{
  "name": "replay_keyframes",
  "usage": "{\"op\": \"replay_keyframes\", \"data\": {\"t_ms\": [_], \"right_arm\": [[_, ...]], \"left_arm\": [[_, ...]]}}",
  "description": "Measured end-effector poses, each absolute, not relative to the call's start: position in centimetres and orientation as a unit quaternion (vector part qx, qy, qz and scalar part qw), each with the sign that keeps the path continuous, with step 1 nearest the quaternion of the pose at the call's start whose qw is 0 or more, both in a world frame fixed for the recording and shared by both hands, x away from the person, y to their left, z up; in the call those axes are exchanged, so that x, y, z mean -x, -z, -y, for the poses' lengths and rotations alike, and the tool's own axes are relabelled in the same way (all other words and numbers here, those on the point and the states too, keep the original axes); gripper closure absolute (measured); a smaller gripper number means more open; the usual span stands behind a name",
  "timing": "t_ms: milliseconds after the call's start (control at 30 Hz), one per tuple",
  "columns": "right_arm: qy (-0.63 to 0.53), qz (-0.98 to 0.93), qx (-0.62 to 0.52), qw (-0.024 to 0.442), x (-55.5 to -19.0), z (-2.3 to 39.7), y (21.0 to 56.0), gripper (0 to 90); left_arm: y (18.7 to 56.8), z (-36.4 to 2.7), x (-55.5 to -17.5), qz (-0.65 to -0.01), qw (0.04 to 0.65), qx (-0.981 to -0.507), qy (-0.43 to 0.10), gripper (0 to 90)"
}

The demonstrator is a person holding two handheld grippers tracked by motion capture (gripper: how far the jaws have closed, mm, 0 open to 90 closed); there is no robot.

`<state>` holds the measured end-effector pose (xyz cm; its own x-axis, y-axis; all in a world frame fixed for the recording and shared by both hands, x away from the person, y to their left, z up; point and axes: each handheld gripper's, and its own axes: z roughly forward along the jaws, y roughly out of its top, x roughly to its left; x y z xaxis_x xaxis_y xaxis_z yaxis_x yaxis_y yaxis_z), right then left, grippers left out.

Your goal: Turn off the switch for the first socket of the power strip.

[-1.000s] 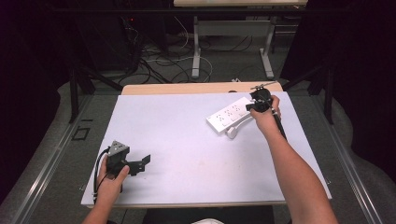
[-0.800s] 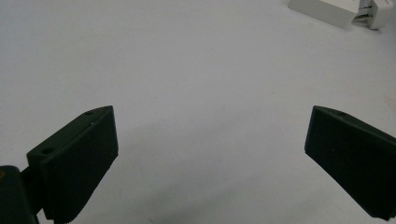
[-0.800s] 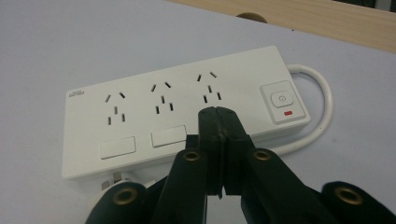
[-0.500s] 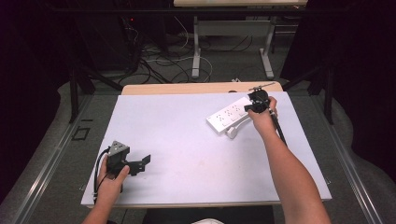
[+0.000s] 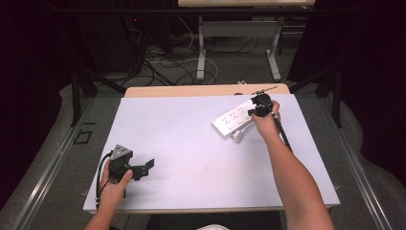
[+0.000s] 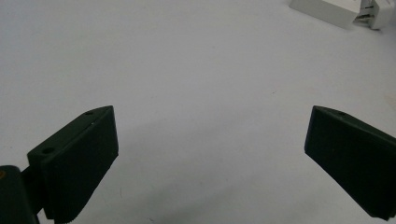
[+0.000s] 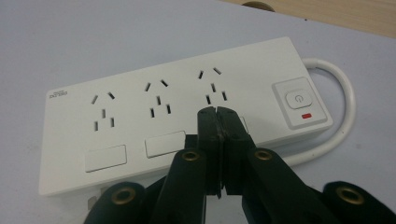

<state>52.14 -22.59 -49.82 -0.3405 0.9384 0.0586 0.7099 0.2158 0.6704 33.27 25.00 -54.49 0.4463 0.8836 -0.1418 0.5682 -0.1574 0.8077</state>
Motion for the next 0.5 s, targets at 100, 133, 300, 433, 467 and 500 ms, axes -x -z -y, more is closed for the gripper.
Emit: {"op": "replay_keyframes", "data": {"t_ms": [100,133,300,433,467,500], "right_arm": [[-0.307,-0.759,-0.545,0.18,-52.3,22.6,50.3,89.4],[-0.305,-0.759,-0.545,0.182,-52.4,22.6,50.4,89.4],[-0.307,-0.762,-0.542,0.177,-52.6,22.1,51.1,89.4],[-0.302,-0.766,-0.541,0.175,-52.8,21.8,51.4,89.3],[-0.303,-0.764,-0.542,0.176,-52.8,21.8,51.4,89.3],[-0.303,-0.764,-0.541,0.175,-52.8,21.8,51.5,89.1]], "left_arm": [[54.5,-25.0,-33.3,-0.492,0.423,-0.738,-0.186,2.7],[54.5,-25.0,-33.3,-0.492,0.422,-0.738,-0.186,2.7],[54.5,-25.0,-33.3,-0.491,0.422,-0.739,-0.185,2.7],[54.5,-25.0,-33.3,-0.491,0.423,-0.739,-0.185,2.7],[54.5,-25.0,-33.3,-0.491,0.423,-0.739,-0.185,2.7],[54.5,-25.0,-33.3,-0.491,0.423,-0.739,-0.185,2.7]]}}
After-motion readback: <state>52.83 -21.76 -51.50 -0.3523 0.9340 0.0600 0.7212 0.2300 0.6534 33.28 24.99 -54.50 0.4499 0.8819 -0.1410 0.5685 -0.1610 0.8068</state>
